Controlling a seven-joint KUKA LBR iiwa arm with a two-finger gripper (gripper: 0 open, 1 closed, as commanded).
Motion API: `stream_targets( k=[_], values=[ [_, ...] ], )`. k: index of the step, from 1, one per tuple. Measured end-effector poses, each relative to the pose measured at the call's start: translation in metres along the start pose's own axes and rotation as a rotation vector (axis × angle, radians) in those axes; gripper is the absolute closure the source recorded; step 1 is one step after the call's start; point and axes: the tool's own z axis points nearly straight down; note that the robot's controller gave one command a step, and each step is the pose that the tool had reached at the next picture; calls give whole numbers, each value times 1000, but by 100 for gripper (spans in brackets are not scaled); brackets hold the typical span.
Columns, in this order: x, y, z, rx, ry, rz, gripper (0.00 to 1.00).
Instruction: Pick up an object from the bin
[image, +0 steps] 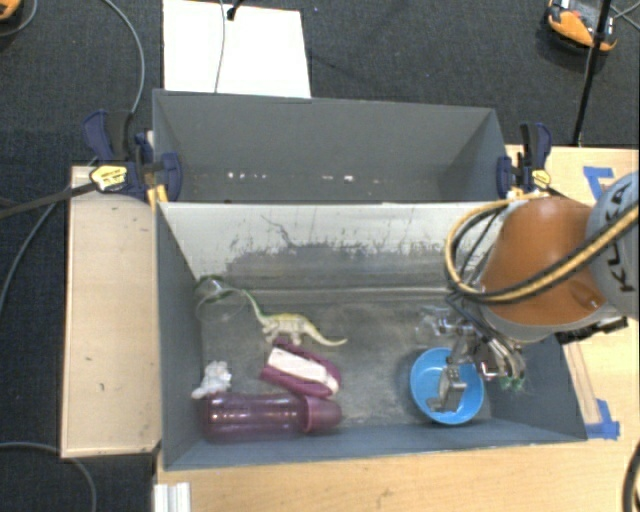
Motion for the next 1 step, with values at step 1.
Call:
stream_targets(
  k=[1],
  values=[
    [0, 0, 0, 0, 0, 0, 0]
  ],
)
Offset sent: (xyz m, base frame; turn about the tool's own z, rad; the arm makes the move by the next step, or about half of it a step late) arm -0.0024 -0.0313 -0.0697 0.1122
